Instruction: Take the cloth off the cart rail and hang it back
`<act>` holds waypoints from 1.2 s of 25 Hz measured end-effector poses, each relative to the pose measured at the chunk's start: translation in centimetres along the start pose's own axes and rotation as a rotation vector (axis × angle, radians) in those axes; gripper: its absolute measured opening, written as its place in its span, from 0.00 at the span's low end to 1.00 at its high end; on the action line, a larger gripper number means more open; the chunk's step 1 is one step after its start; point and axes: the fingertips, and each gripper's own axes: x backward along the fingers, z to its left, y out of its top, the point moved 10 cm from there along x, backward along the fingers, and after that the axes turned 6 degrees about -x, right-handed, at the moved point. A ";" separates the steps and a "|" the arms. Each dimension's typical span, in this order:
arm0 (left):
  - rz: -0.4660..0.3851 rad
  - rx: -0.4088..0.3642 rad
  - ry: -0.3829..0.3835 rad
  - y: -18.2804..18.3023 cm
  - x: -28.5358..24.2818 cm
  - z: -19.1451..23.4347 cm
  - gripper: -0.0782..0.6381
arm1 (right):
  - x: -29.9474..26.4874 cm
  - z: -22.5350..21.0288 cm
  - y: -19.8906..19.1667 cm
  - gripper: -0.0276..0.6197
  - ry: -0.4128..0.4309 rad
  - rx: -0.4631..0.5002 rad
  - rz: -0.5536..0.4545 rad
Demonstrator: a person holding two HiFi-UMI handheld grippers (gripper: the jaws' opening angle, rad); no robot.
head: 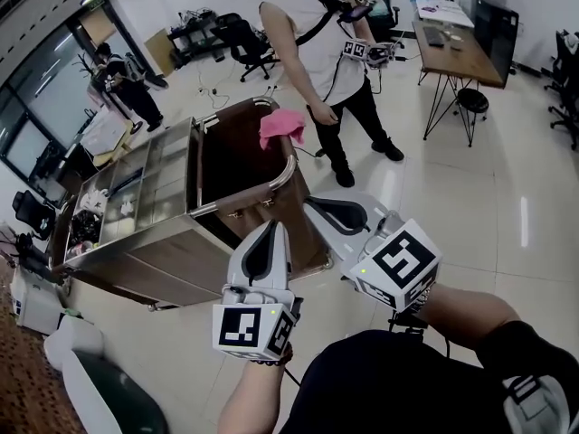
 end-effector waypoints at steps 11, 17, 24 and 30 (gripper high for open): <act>-0.011 0.015 -0.041 0.4 2.6 2.5 0.11 | -1.9 3.9 -0.1 0.04 -0.026 0.029 0.009; -0.017 0.028 -0.048 0.3 3.4 3.3 0.11 | -2.4 5.1 -0.4 0.04 -0.045 0.041 0.018; -0.013 0.034 -0.057 0.3 3.6 3.4 0.11 | -2.3 5.4 -0.4 0.04 -0.053 0.040 0.031; -0.011 0.032 -0.057 0.1 3.6 3.5 0.11 | -2.3 5.5 -0.5 0.04 -0.070 0.007 0.033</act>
